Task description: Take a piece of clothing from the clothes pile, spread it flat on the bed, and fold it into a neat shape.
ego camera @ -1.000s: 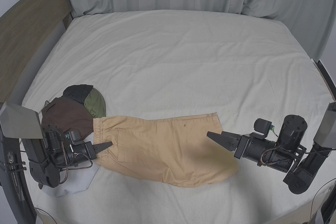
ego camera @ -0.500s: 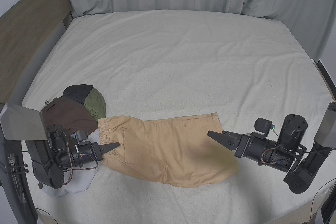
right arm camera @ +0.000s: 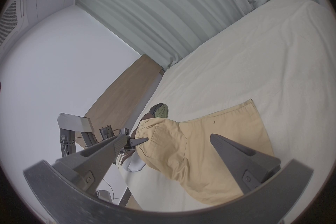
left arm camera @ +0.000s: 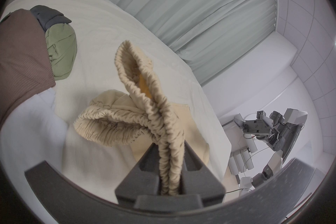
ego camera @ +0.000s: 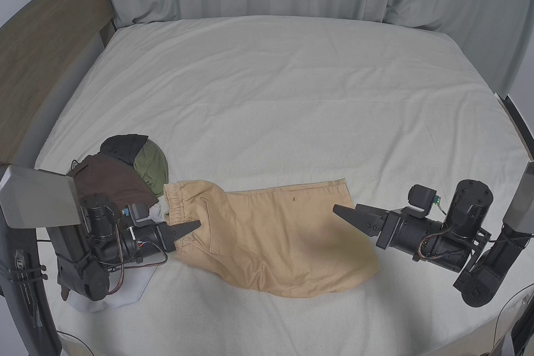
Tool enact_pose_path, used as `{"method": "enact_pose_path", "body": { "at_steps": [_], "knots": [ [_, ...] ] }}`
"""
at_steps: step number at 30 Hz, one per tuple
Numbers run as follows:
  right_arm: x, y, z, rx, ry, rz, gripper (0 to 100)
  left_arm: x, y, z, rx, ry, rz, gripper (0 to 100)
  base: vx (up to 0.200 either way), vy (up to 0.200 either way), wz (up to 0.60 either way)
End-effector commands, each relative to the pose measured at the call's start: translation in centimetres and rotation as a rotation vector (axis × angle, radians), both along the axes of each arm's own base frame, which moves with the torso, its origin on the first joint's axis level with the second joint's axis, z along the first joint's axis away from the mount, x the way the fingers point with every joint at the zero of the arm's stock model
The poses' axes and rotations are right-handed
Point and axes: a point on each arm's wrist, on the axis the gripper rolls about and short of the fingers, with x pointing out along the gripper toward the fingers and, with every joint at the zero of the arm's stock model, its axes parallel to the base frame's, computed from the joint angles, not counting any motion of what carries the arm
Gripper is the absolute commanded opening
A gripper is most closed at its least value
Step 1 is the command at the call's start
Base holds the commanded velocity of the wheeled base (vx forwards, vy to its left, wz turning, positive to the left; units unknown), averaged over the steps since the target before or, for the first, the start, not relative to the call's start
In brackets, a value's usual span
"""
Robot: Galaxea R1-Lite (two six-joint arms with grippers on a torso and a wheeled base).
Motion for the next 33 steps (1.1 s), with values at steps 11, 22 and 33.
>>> {"method": "enact_pose_path", "body": {
  "at_steps": [11, 22, 33],
  "knots": [
    [-0.4, -0.3, 1.2, 0.010, -0.051, -0.003, 100, -0.2, -1.9, 3.6, -0.100, -0.038, 0.003, 0, 0.000, 0.000, 0.00],
    [-0.4, -0.3, 1.4, 0.012, -0.059, -0.004, 100, -0.3, -3.6, 3.5, -0.101, -0.035, -0.030, 0, 0.000, 0.000, 0.00],
    [-0.4, -0.3, 1.3, 0.011, -0.056, -0.003, 100, 0.2, -5.6, 2.1, -0.093, -0.019, -0.087, 0, 0.000, 0.000, 0.00]
  ]
}}
